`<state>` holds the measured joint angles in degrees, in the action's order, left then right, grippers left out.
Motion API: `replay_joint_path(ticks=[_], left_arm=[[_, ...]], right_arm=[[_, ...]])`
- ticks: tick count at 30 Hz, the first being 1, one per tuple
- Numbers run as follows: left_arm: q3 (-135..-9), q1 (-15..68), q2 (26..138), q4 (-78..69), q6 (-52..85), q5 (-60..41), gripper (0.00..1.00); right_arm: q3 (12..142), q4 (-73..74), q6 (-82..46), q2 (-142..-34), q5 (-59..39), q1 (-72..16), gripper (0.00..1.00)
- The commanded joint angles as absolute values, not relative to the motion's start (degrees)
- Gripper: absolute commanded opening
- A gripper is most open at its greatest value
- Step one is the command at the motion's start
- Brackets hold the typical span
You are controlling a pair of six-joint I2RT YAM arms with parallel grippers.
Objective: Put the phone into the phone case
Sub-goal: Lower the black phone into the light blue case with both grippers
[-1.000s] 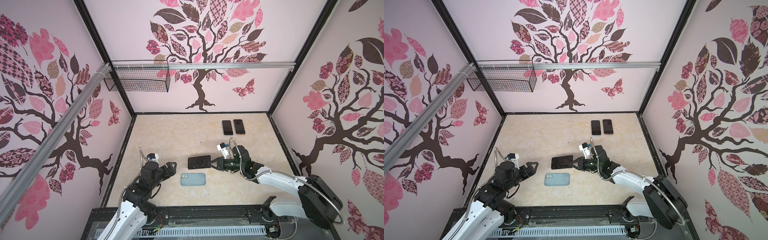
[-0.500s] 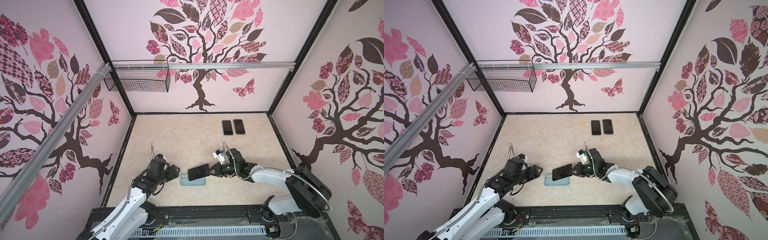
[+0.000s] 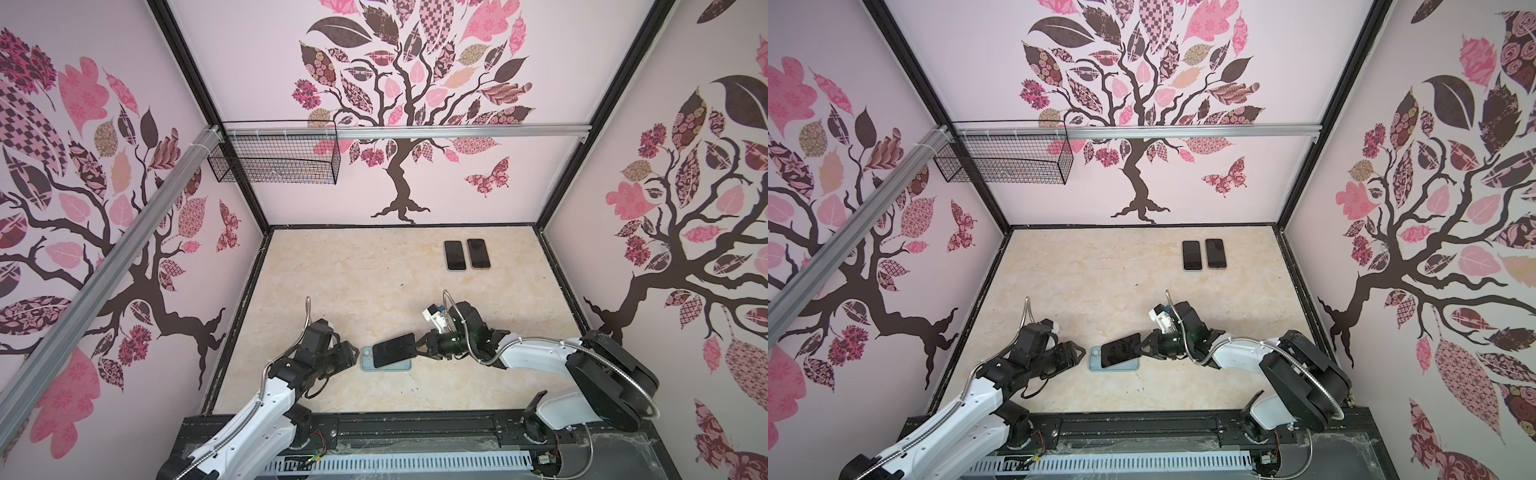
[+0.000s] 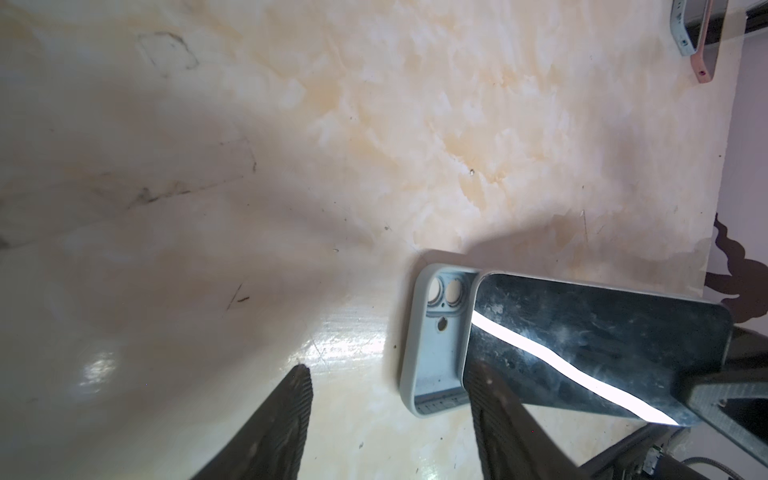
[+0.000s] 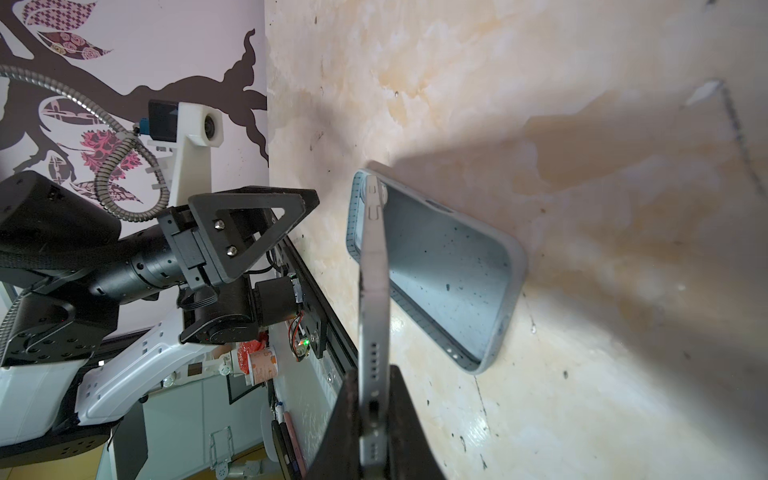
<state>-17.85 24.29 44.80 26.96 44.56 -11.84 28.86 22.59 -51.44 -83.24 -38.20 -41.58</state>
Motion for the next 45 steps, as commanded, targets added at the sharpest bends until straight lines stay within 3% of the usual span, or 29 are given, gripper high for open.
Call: replay_joint_path(ticks=[1, 15, 33, 45], left_arm=[[-16.0, 24.6, 45.2, 23.9, 45.1, -14.3, 0.63], [-13.2, 24.9, 51.0, 15.3, 45.8, -21.8, 0.41], [-13.0, 25.3, 58.3, 8.8, 46.1, -23.8, 0.40], [-12.6, 25.3, 58.3, 8.7, 46.0, -23.3, 0.36]], right_arm=[[28.8, 27.4, -53.2, -85.1, -38.1, -42.1, 0.02], [28.9, 31.6, -55.4, -89.6, -37.2, -42.6, 0.06], [31.1, 35.9, -55.7, -98.8, -39.3, -43.9, 0.12], [34.6, 21.9, -46.4, -96.2, -35.0, -44.0, 0.31]])
